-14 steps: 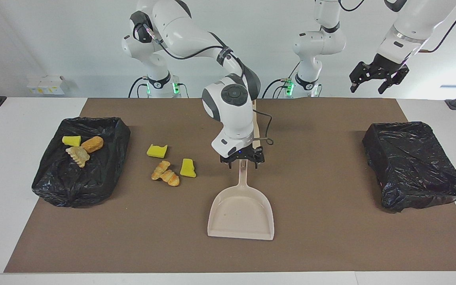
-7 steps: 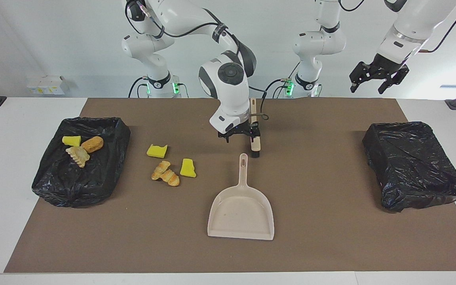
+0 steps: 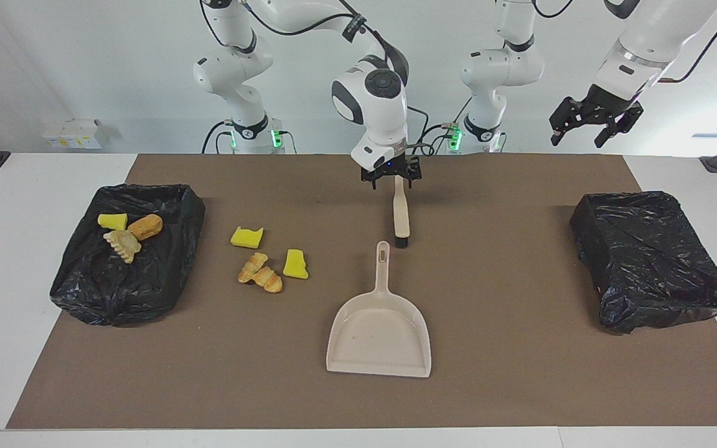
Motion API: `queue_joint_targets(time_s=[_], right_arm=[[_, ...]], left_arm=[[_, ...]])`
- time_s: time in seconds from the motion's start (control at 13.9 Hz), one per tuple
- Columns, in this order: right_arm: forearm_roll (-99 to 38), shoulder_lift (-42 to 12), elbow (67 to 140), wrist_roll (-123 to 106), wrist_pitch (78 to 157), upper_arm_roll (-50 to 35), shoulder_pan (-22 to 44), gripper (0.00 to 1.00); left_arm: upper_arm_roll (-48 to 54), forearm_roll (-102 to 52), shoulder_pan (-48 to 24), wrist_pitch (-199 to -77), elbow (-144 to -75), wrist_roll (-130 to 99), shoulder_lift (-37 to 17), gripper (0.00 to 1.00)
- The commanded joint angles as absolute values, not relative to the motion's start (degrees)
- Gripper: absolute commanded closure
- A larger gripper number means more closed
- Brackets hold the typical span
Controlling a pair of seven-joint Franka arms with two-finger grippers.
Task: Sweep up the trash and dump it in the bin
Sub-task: 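Reach the right gripper to the beige brush handle and grasp it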
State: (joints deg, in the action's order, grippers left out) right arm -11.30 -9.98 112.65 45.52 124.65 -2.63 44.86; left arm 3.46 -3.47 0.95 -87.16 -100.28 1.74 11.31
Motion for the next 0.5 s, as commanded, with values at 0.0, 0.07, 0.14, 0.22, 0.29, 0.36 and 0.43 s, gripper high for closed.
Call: queue_joint_targets(time_s=[0.0,0.07,0.14,0.22,0.29,0.36,0.43], right_arm=[[-12.83,-8.7,117.06,47.63,128.75,-2.37,48.06,0.0],[-12.83,-8.53,118.46,47.64,129.63,-2.37,49.03,0.0],[-12.83,-8.26,119.96,47.64,129.99,-2.37,49.74,0.0],[-12.83,-8.09,120.93,47.72,130.25,-2.37,50.18,0.0],[-12.83,-8.09,121.37,47.72,130.43,-2.37,50.53,0.03],[-12.83,-8.17,121.46,47.81,130.43,-2.37,50.62,0.1],[-12.83,-8.17,121.46,48.25,130.43,-2.37,50.62,0.18]], left_arm=[[2.99,-2.46,0.26,-86.57,-99.76,1.58,11.6,0.0],[2.99,-2.46,0.26,-86.49,-99.76,1.58,11.6,0.0],[2.99,-2.46,0.26,-86.48,-99.76,1.58,11.6,0.0],[2.99,-2.46,0.26,-86.48,-99.76,1.58,11.6,0.0],[2.99,-2.46,0.26,-86.57,-99.76,1.58,11.6,0.0],[2.99,-2.46,0.26,-86.57,-99.76,1.67,11.6,0.0],[2.99,-2.46,0.26,-86.57,-99.76,1.58,11.6,0.0]])
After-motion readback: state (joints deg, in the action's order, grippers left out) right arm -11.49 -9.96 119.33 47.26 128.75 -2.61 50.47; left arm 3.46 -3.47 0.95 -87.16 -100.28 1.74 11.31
